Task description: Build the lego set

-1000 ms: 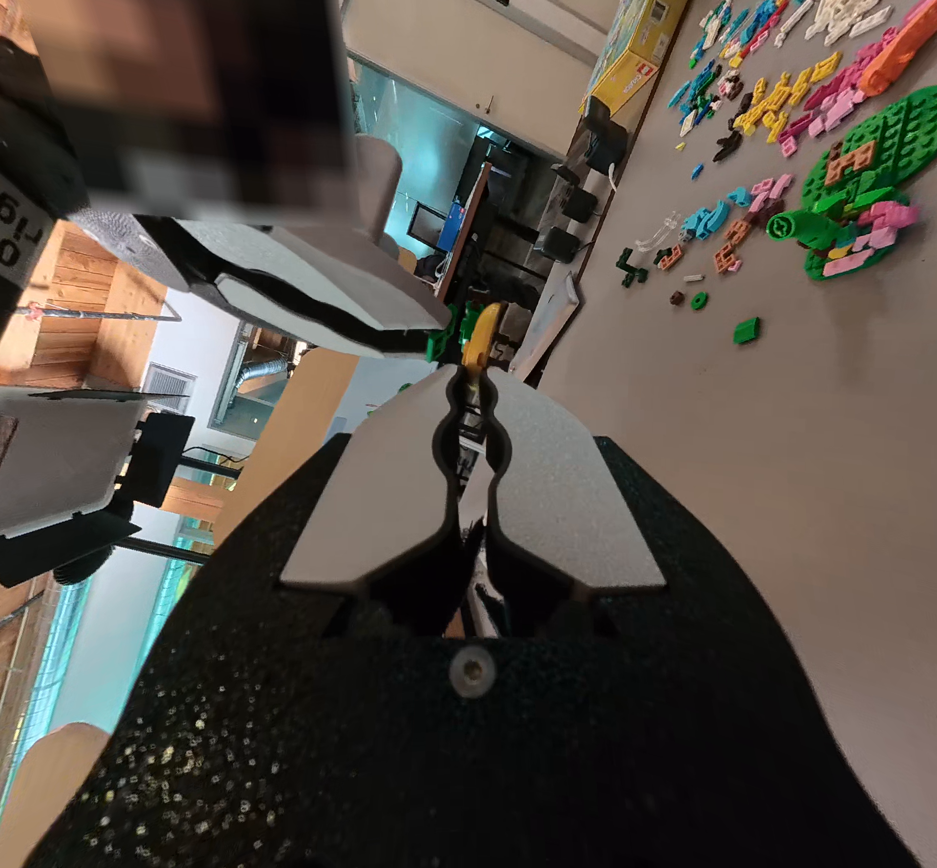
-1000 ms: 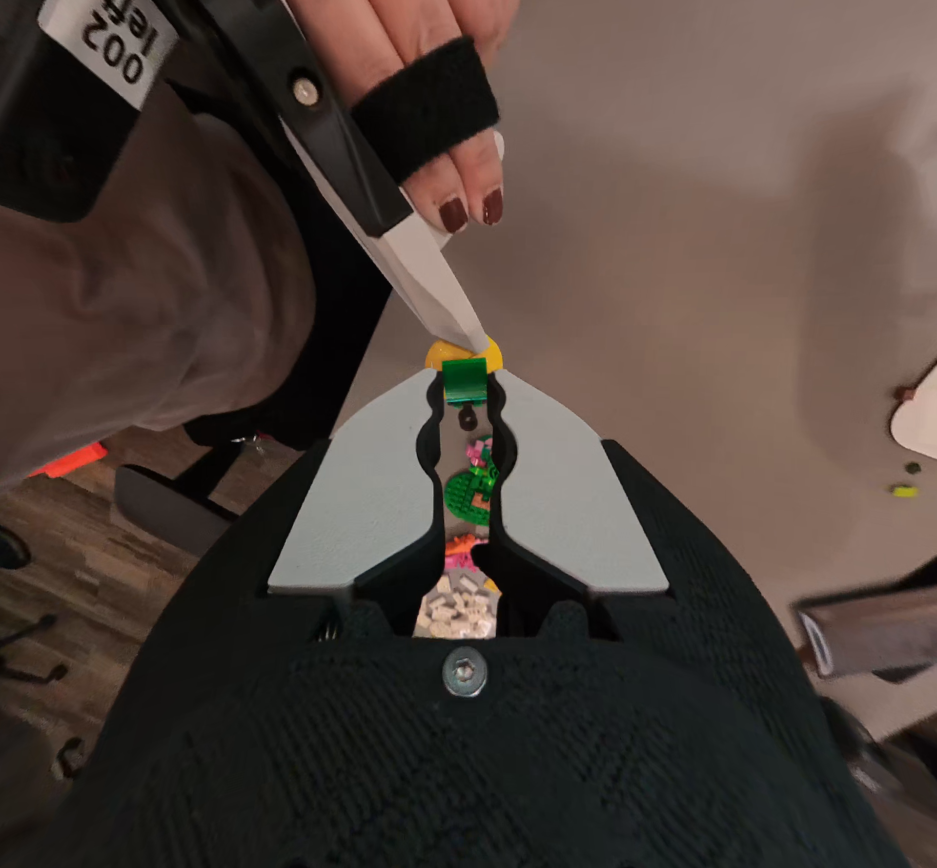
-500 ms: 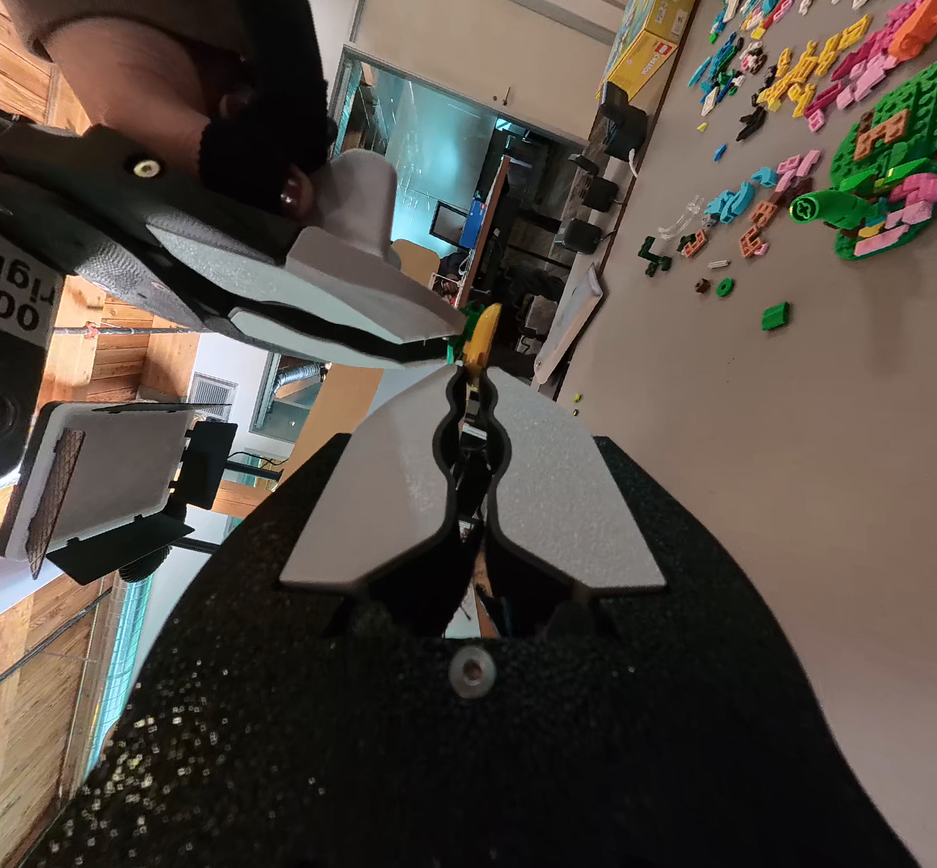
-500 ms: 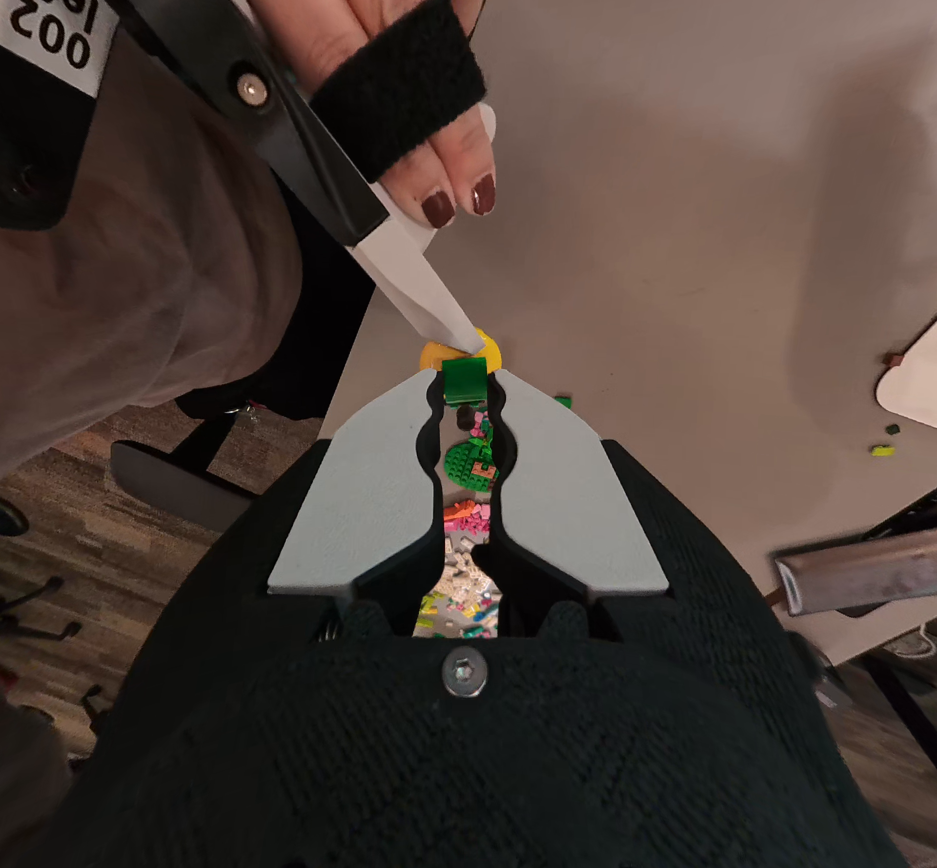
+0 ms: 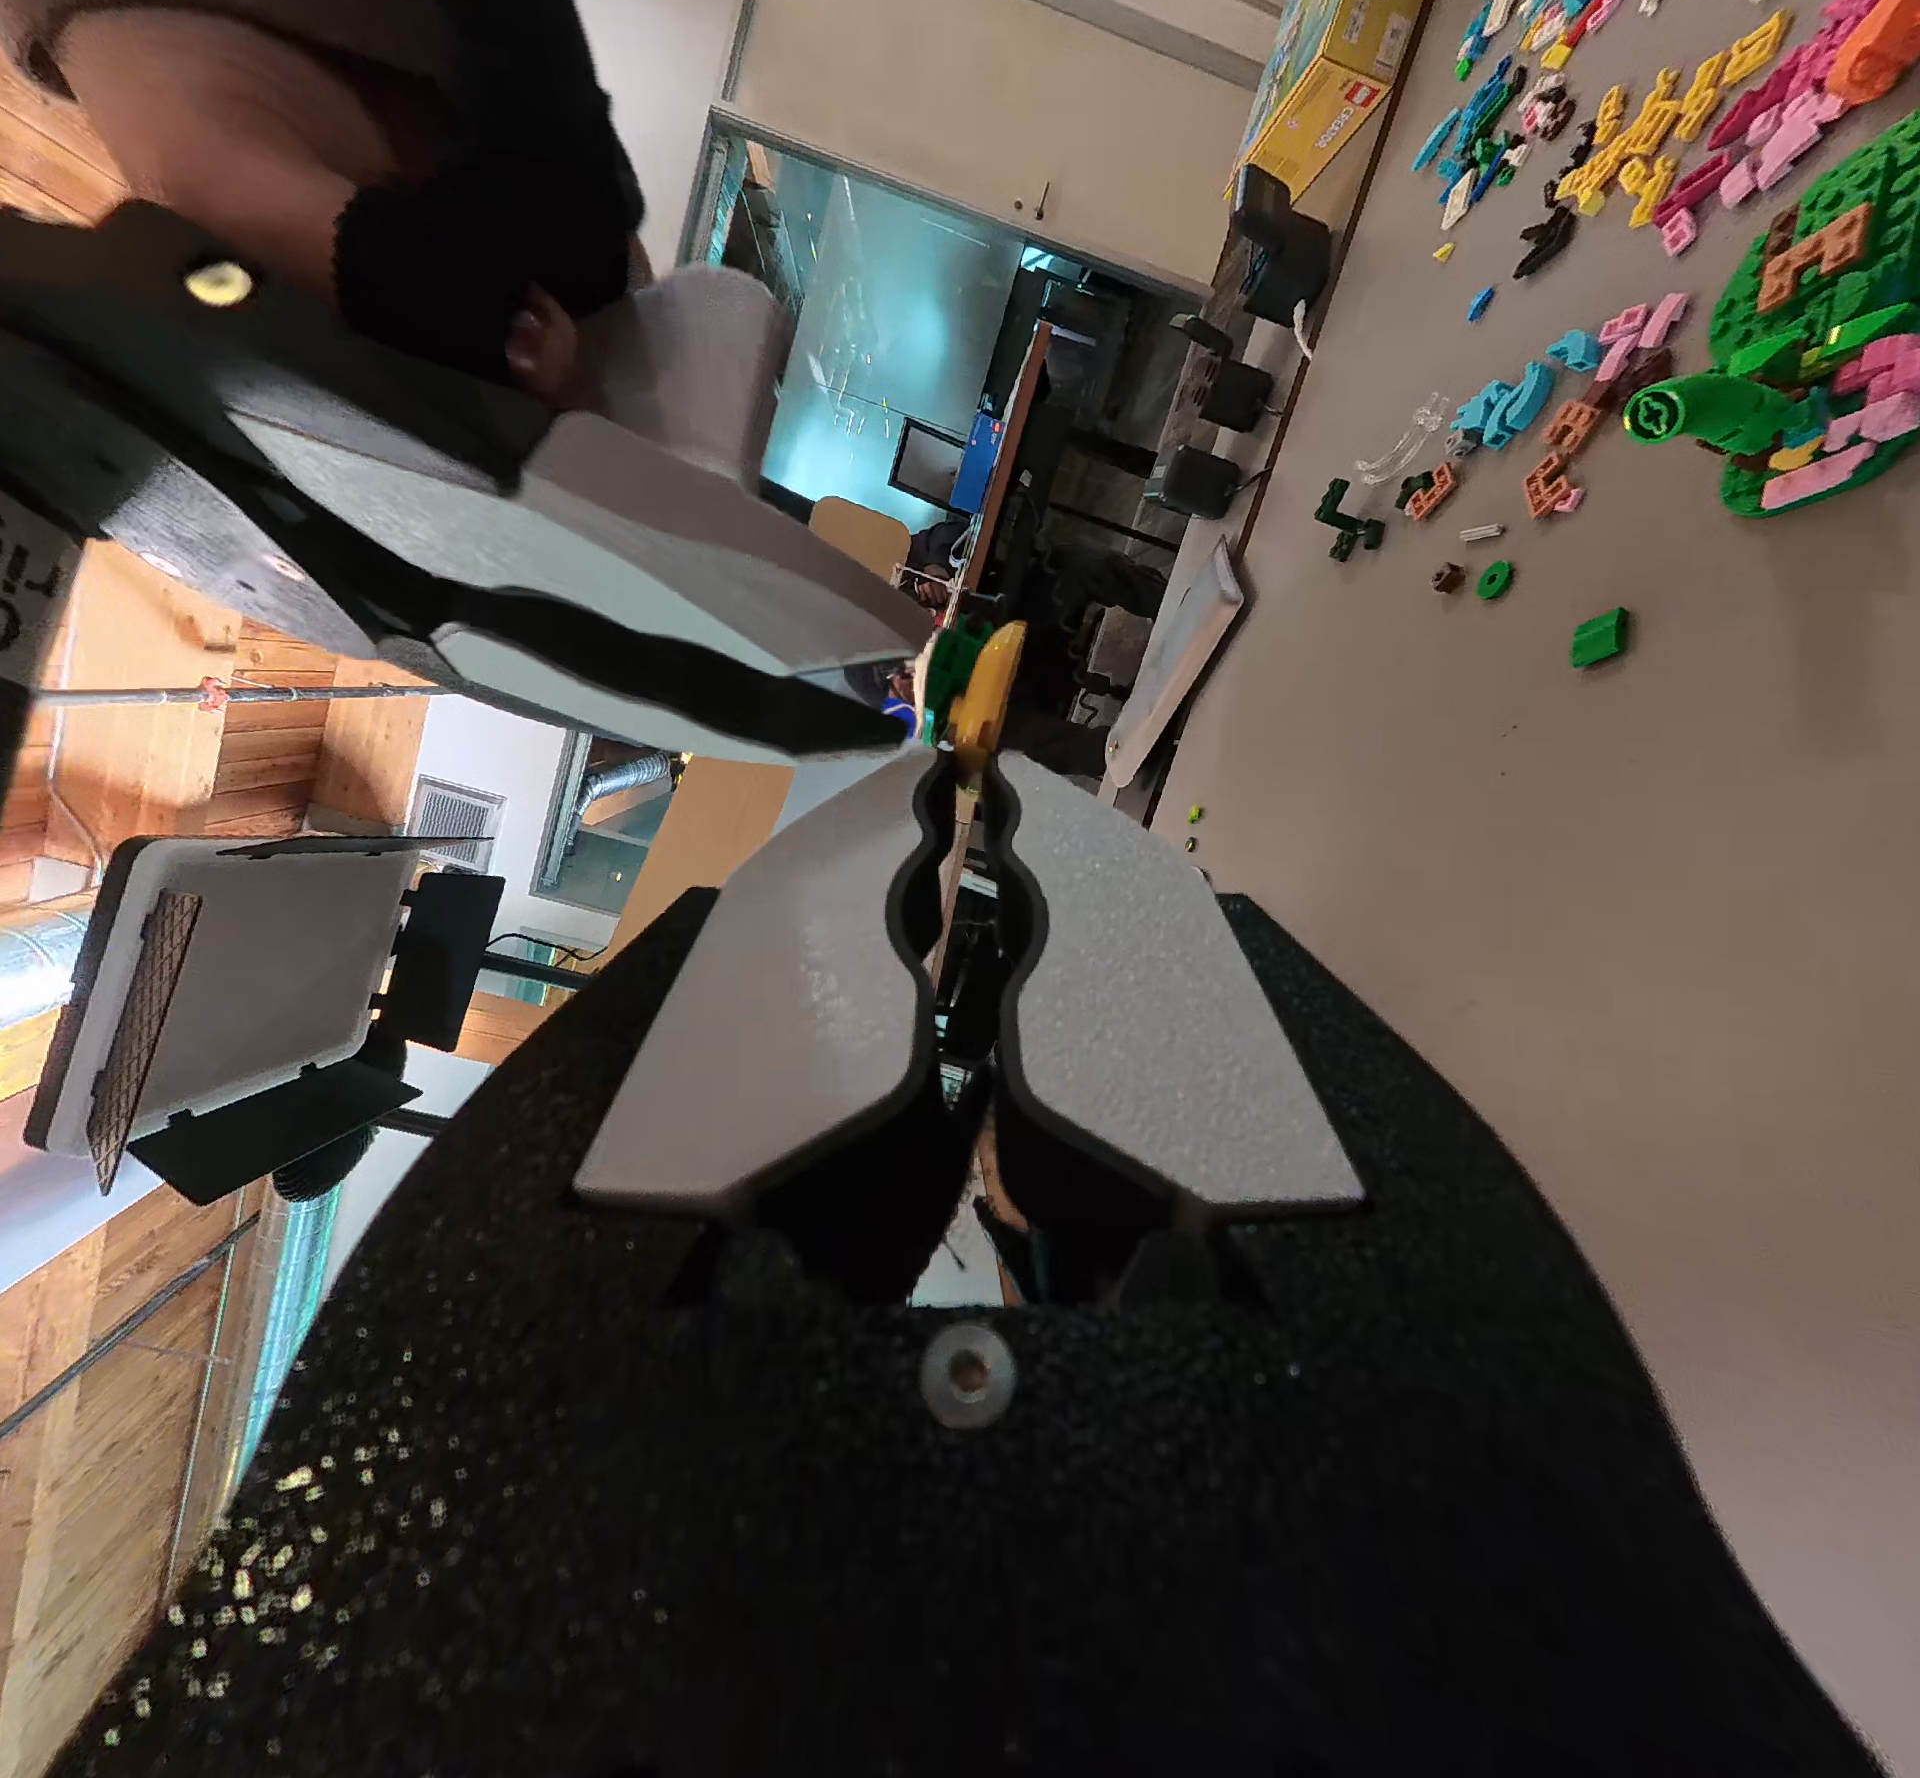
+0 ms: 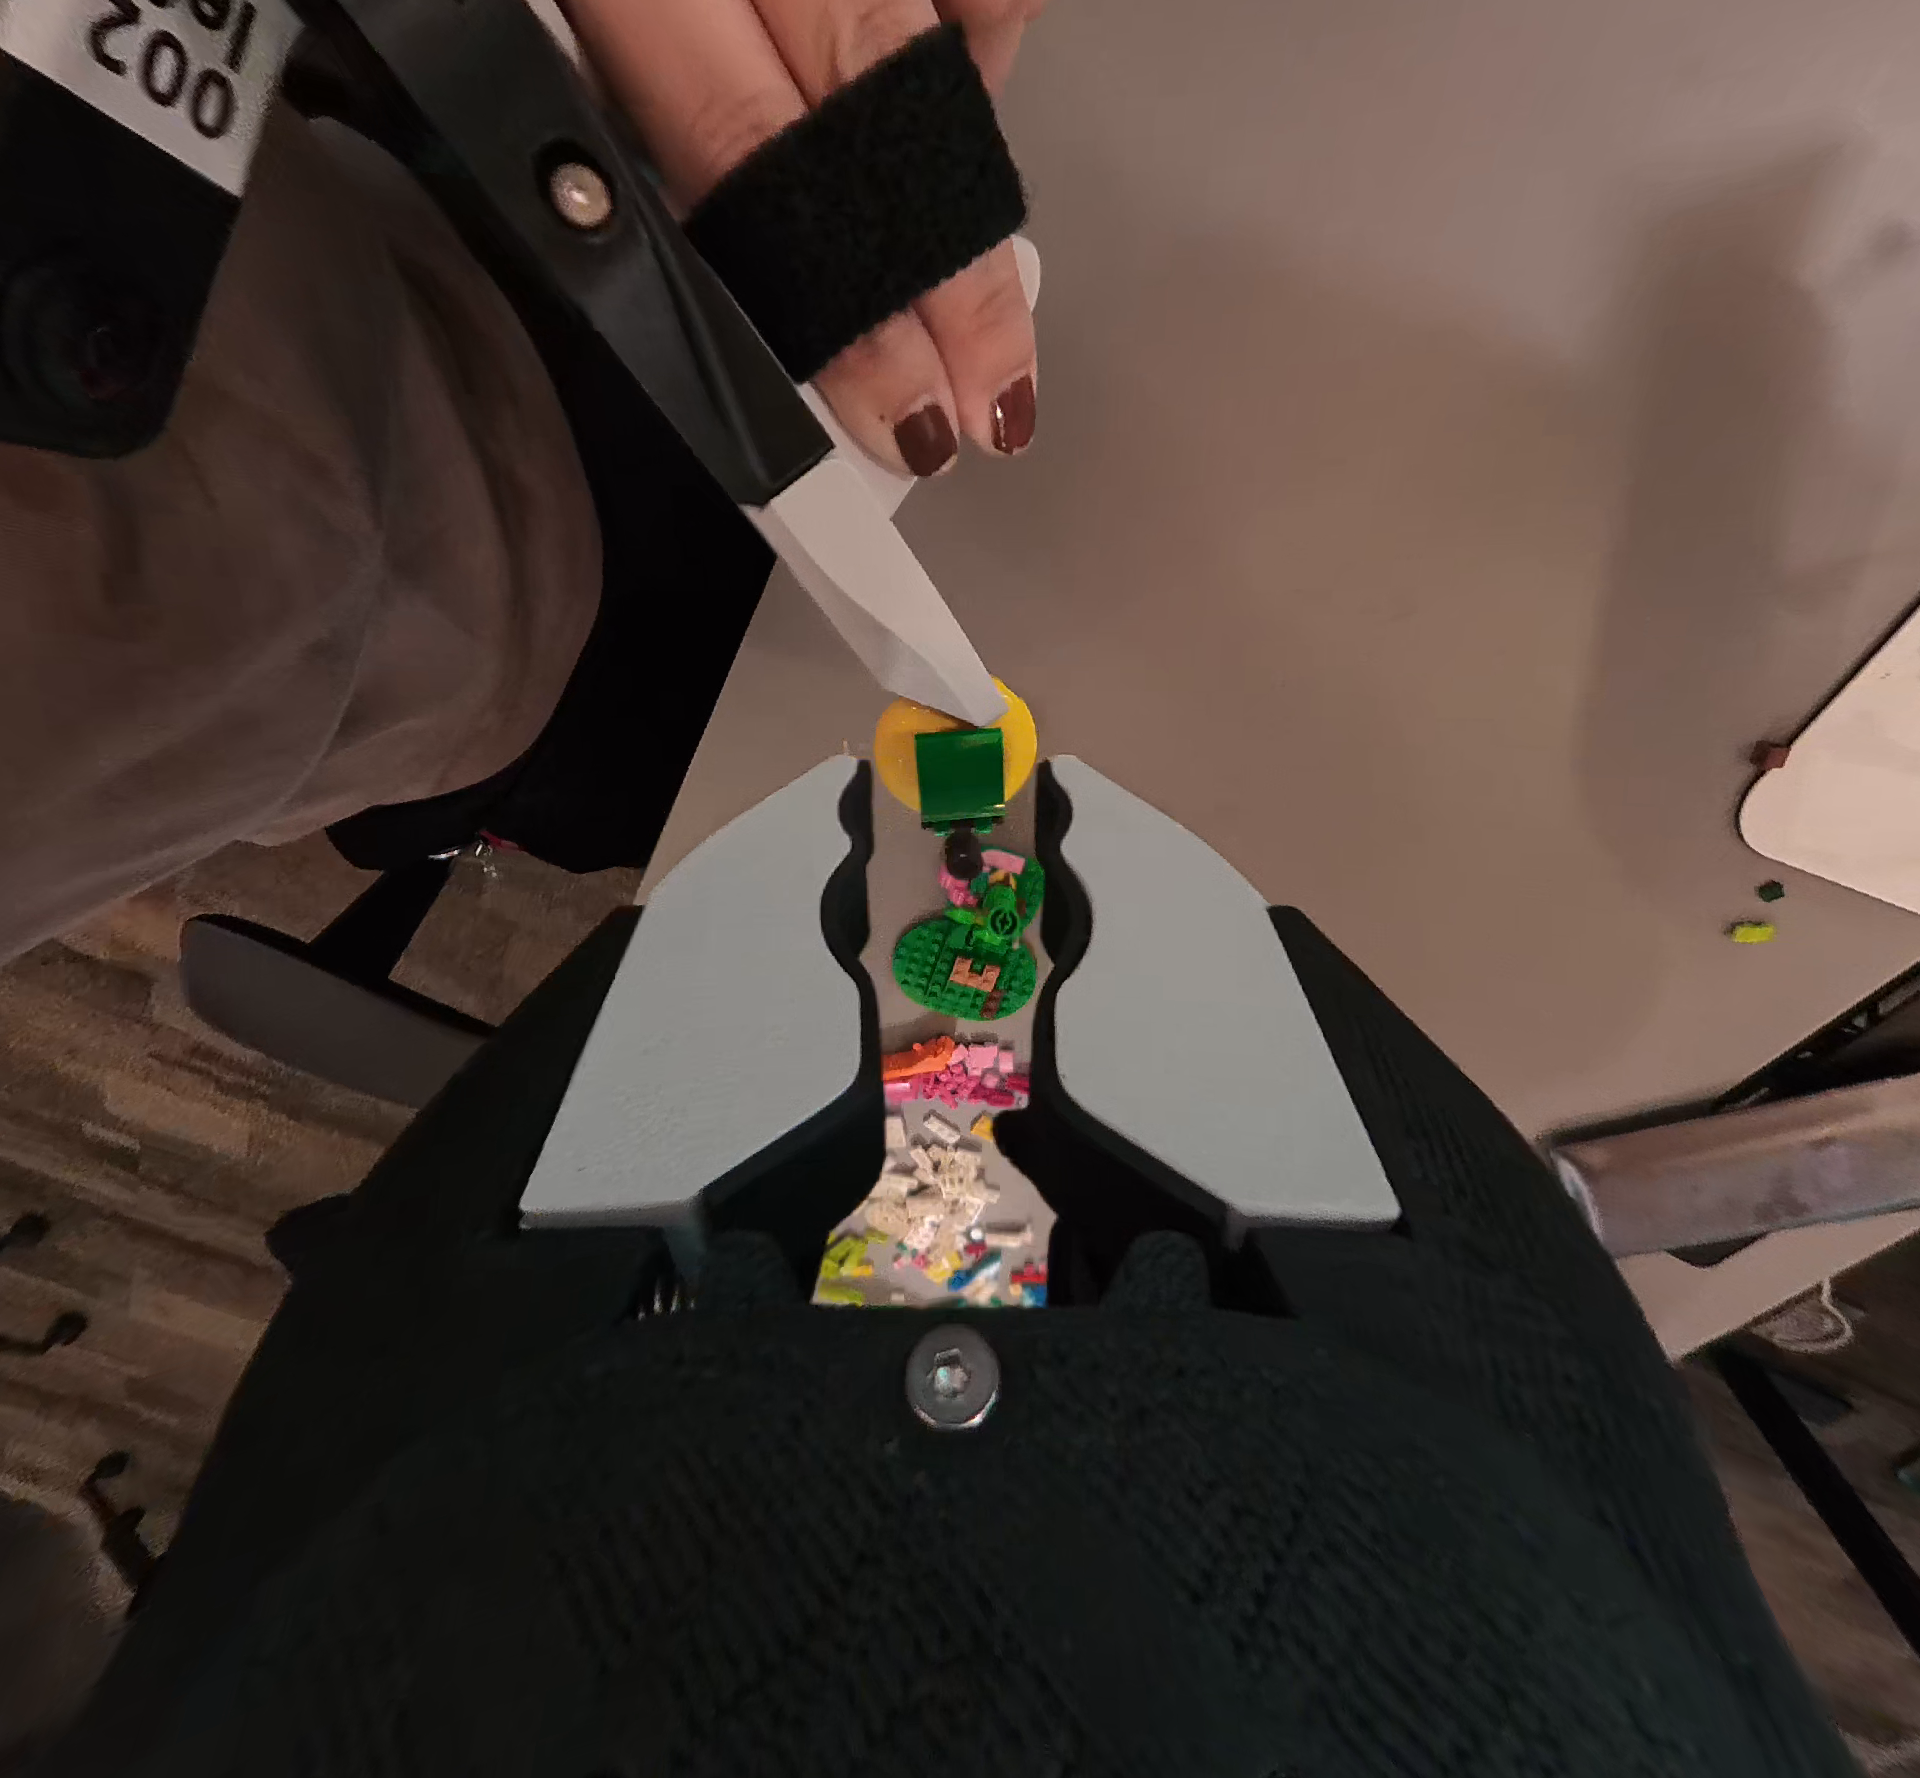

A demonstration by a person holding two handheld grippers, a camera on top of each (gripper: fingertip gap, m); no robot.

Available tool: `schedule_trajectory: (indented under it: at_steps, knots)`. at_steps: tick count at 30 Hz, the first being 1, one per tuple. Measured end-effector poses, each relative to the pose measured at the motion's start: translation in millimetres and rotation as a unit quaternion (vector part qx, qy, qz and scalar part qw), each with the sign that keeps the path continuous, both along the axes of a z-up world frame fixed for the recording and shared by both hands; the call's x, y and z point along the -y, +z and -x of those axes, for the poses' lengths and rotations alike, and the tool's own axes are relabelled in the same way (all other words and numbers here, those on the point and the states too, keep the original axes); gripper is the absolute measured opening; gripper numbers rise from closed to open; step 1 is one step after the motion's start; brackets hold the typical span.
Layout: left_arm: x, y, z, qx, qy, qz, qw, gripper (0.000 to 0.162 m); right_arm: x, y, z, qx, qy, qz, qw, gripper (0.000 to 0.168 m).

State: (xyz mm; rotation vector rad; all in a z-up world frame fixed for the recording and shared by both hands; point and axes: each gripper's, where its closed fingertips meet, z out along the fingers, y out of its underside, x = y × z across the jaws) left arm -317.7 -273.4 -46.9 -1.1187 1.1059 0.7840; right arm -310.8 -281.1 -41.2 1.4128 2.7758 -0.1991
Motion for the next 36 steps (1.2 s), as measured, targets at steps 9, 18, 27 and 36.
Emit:
schedule_trajectory:
  at_steps: [9,18,27,36]
  knots:
    - [-0.6,12.3,19.4,0.076,0.028,0.013,0.997,0.004,-1.8,35.5,21.3,-0.336,0.122,-0.265,0.895,0.075]
    - [6.4,21.4,20.1,0.104,0.026,0.015,0.994,0.004,-7.4,20.1,23.3,-0.406,0.141,-0.466,0.773,0.057]
    - [10.2,23.4,13.4,0.101,0.014,0.014,0.995,0.004,-9.2,15.0,25.0,-0.393,0.159,-0.503,0.753,0.024]
    - [11.5,23.8,12.3,0.104,0.01,0.016,0.994,0.005,-8.1,16.1,27.2,-0.39,0.158,-0.507,0.752,0.014]
